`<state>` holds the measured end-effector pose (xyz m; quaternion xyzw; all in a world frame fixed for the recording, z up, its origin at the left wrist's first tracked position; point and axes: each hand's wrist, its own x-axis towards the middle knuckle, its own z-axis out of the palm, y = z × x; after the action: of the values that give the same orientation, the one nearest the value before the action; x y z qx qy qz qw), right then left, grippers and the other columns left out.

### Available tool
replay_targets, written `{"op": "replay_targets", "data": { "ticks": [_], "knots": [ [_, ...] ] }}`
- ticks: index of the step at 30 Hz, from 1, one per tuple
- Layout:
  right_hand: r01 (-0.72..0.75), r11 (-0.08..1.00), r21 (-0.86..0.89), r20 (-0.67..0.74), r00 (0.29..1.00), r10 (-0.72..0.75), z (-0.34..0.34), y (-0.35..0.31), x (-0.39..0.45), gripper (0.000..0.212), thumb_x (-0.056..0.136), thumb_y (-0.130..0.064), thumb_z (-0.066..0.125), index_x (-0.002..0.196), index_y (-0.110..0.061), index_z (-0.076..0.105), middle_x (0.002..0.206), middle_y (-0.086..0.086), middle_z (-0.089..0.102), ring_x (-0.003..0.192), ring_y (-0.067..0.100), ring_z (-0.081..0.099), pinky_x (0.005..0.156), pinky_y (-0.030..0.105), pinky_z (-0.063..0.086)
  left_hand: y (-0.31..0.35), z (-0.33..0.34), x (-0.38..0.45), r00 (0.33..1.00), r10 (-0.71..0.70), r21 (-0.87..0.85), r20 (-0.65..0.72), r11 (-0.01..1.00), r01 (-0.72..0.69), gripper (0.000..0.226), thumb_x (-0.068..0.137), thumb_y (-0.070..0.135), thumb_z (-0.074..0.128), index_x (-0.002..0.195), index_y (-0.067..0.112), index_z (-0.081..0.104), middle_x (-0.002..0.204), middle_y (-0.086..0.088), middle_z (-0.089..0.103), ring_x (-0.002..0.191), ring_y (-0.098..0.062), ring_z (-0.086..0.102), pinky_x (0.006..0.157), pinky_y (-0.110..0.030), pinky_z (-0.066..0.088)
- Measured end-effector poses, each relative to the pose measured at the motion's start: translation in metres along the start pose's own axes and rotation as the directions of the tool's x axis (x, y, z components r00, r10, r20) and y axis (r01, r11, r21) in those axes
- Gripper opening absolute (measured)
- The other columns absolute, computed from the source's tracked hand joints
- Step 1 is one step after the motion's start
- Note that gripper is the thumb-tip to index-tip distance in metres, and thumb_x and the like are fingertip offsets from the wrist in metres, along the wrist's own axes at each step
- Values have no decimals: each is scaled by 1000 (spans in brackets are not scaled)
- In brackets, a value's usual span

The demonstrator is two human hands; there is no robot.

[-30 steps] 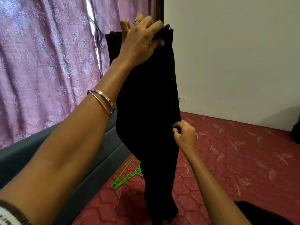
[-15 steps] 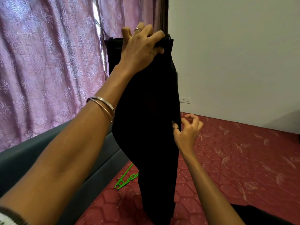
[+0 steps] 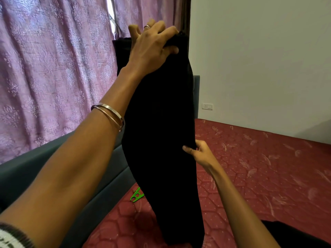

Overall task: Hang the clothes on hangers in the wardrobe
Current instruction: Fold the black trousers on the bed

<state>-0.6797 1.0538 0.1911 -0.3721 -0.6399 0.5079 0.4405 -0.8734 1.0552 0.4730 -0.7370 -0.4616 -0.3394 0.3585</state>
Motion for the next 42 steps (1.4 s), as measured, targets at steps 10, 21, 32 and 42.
{"op": "replay_targets", "data": {
  "ticks": [10,21,32,42],
  "knots": [
    [-21,993,113,151,988,4,-12,8,13,77,43,-54,92,98,-3,73,101,10,73,98,27,69,77,29,54,-13,-28,6,997,39,-102,-60,994,-45,45,88,47,42,119,17,56,108,-10,56,107,-28,47,90,-47,39],
    [-76,985,158,185,982,46,-10,32,0,65,45,-46,93,93,-6,77,109,15,70,108,25,66,89,27,53,-41,-21,2,998,-24,-93,-51,995,19,43,88,48,44,117,19,56,111,-7,57,111,-26,47,93,-41,36],
    [-122,983,138,49,992,116,-18,31,-7,59,65,-19,85,116,-5,58,99,23,71,89,34,69,82,44,58,-74,10,-35,966,-259,-71,1,963,258,36,86,45,51,114,23,56,108,-6,57,115,-25,45,92,-47,26],
    [-174,980,-94,-11,985,174,-57,40,-40,19,100,-14,47,106,-11,64,90,-1,69,78,8,65,65,19,51,-83,95,-159,653,-684,-259,324,599,757,36,95,34,49,116,5,49,116,-26,56,112,-39,49,81,-36,35]
  ]
}}
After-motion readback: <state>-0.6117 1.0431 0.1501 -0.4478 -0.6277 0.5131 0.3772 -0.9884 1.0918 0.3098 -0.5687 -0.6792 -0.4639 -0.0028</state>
